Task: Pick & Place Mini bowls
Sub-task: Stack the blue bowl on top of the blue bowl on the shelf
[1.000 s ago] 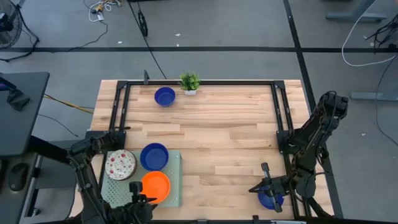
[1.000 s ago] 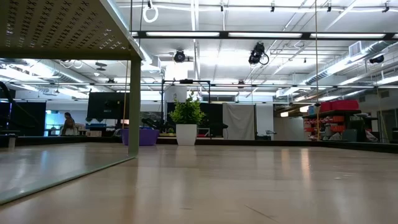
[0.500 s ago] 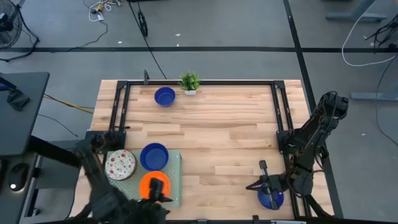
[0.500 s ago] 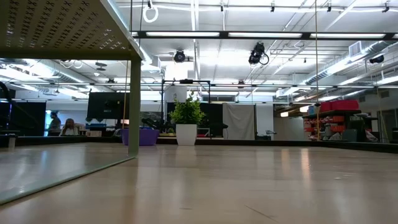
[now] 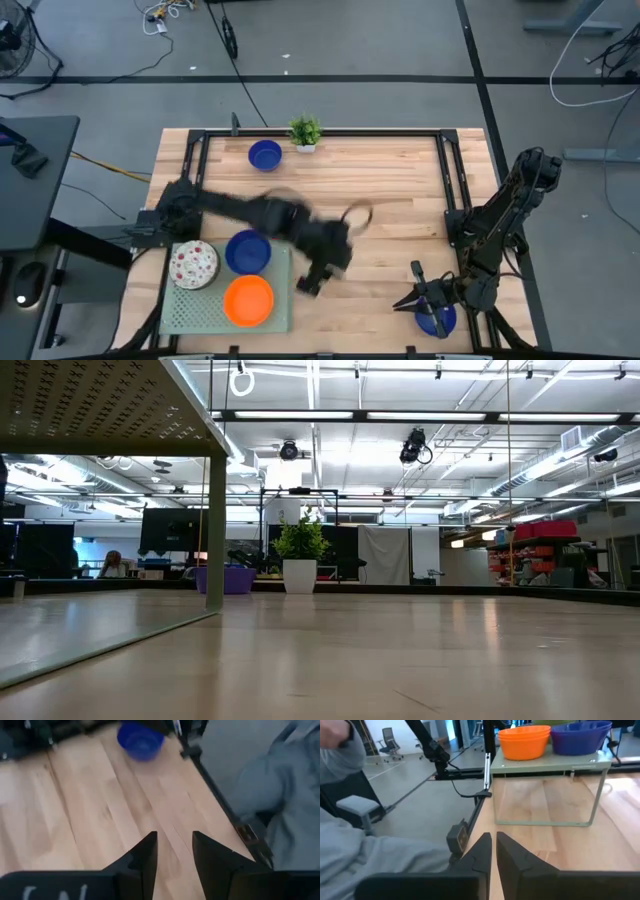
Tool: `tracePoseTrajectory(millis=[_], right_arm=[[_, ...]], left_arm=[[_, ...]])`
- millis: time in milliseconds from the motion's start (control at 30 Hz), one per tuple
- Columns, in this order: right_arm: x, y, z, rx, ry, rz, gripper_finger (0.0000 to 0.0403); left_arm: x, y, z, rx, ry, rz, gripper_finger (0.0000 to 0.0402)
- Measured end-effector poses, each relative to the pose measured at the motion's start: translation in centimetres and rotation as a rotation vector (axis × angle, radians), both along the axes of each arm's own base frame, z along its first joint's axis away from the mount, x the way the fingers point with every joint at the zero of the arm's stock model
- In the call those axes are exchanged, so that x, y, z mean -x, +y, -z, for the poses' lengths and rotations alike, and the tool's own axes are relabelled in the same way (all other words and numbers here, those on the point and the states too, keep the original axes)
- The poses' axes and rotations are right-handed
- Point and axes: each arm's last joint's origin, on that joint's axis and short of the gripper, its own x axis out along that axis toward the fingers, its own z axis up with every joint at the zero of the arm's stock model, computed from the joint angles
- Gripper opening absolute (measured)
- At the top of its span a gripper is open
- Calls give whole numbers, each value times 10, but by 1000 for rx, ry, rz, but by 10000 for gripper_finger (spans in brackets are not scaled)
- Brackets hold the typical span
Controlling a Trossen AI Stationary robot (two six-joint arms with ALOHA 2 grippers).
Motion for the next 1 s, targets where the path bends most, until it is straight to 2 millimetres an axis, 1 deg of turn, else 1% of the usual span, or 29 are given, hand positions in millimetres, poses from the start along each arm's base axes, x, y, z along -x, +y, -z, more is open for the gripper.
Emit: tracePoseTrajectory(millis=[100, 200, 333, 467, 533, 567, 667, 767, 900, 1000], right_arm=[[1, 3, 4, 1, 7, -7, 35], [0, 7, 11, 3, 26, -7, 36], [-2, 11, 24, -6, 70, 7, 36], [-3, 13, 35, -15, 101, 20, 36], [-4, 14, 37, -31, 113, 28, 36], [-4, 14, 37, -37, 115, 29, 36], [-4, 14, 37, -60, 121, 36, 36], [-4, 14, 36, -72, 115, 42, 36], [-5, 14, 35, -76, 105, 45, 36], [-7, 12, 35, -72, 94, 78, 36]], left_arm=[[-20, 47, 24, 104, 17, 2, 126], [-29, 90, 43, 113, 16, -70, 122], [-30, 145, 66, 60, 43, -237, 112], [-22, 189, 85, 72, 94, -344, 100], [-11, 205, 94, 86, 129, -377, 93], [-7, 211, 95, 89, 114, -392, 89], [18, 224, 97, 96, 84, -436, 78], [47, 232, 93, 94, -9, -475, 66], [91, 238, 78, 81, -204, -528, 54], [121, 243, 79, 39, -264, -616, 51]])
